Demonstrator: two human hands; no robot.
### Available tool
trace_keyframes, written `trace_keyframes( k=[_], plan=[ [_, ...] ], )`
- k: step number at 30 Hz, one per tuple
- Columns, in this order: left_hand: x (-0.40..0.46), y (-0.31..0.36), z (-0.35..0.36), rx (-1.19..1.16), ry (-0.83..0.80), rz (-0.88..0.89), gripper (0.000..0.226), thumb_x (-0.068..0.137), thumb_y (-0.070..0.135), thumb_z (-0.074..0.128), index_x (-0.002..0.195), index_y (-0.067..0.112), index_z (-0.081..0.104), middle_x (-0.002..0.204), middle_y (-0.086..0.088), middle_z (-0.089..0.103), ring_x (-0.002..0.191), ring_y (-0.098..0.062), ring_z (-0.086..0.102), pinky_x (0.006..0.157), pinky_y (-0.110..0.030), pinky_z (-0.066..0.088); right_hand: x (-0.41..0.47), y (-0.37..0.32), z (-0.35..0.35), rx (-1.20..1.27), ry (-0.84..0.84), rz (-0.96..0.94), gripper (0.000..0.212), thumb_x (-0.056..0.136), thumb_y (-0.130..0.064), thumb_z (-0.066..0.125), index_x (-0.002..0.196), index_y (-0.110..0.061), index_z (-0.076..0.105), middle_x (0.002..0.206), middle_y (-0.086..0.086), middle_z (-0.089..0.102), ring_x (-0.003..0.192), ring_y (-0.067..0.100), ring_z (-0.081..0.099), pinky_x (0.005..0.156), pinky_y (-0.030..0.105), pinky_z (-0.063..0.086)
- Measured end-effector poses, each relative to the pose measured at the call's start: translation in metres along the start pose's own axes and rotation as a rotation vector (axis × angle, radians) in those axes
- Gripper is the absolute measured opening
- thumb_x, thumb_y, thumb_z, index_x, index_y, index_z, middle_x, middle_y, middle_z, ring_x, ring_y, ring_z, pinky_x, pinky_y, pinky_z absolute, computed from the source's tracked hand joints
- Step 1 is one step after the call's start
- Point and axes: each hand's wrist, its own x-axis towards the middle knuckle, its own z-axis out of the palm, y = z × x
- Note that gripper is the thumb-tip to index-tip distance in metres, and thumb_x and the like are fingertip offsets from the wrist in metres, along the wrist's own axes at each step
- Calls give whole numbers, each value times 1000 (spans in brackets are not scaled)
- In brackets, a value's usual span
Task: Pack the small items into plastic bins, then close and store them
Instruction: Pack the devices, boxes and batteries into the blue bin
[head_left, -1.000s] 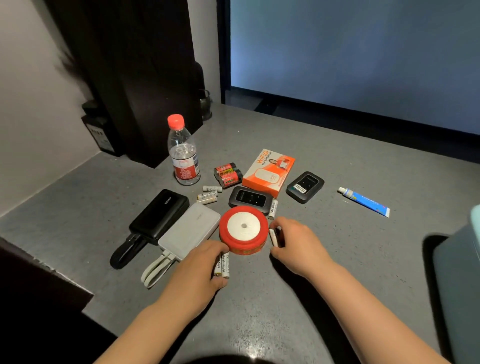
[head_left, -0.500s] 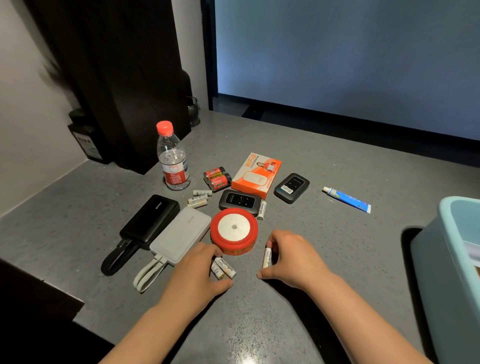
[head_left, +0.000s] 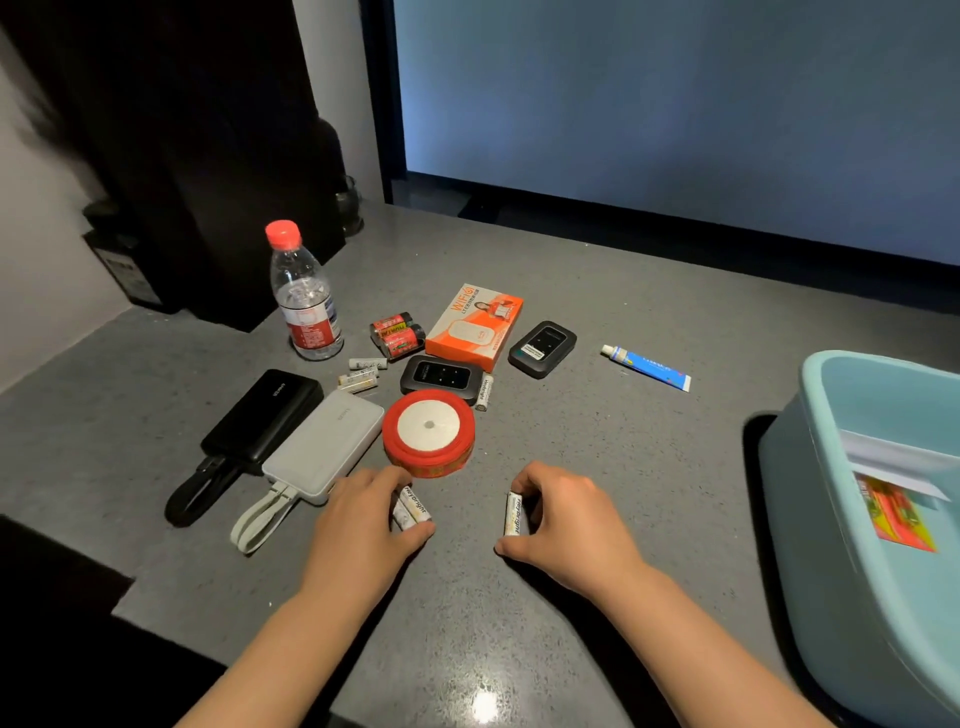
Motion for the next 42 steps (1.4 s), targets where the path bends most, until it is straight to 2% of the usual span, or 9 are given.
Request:
trace_keyframes(
  k=[9,15,17,22,27,32,34,39,42],
  plan=[
    [1,-2,0,-17,-16,15,52,70,39,79,114,24,55,105,9,55,100,-10,48,75,-23,34,-4,-4,2,-32,-18,-18,52,62,-48,79,105,-28,58,104,-8,62,96,16,57,78,28,46],
    [-2,18,-4,-57,-33,50,46,63,39,82,100,25,60,89,12,54,78,-5,52,61,-19,34,-16,-1,-19,-1,15,2,55,63,-47,80,111,-29,58,110,-9,61,99,15,57,79,27,46],
    [-4,39,-5,-122,-30,111,46,61,37,84,100,28,61,87,17,55,75,2,52,59,-11,33,-25,1,-38,25,59,-8,55,65,-45,80,113,-30,58,112,-12,60,96,11,57,77,26,44],
    [-4,123,-6,-260,-57,281,46,59,34,85,98,34,61,87,14,59,76,5,55,62,-10,41,-67,18,-103,101,277,-28,52,64,-44,80,111,-33,59,107,-19,60,81,2,56,76,26,47],
    [-11,212,-1,-431,-87,420,43,55,35,86,91,37,63,75,13,58,72,3,55,62,0,37,-121,78,-165,117,516,134,49,60,-44,82,104,-34,63,97,-22,62,78,1,59,70,22,47],
    [-17,288,35,-555,-270,517,44,52,41,84,91,33,66,69,12,58,60,-5,51,62,-14,47,-163,164,-198,3,496,388,48,62,-41,85,104,-33,63,95,-21,62,78,3,59,72,27,47],
    [-14,311,49,-504,-336,562,46,52,40,85,93,31,66,73,8,60,61,-7,52,62,-21,49,-171,189,-204,-59,442,419,49,61,-44,84,104,-35,62,91,-23,58,78,2,58,69,27,45],
    [18,357,72,-73,-384,755,46,55,47,84,92,31,62,77,17,56,70,1,54,59,-12,42,-152,230,-219,-136,265,371,52,61,-46,84,107,-34,62,83,-23,54,83,6,59,69,29,48],
    [36,386,94,272,-451,838,39,60,43,82,86,27,58,80,10,62,79,-13,60,59,-28,44,-124,247,-224,-213,167,312,54,62,-45,82,110,-33,60,99,-17,63,90,11,59,70,28,47]
  ],
)
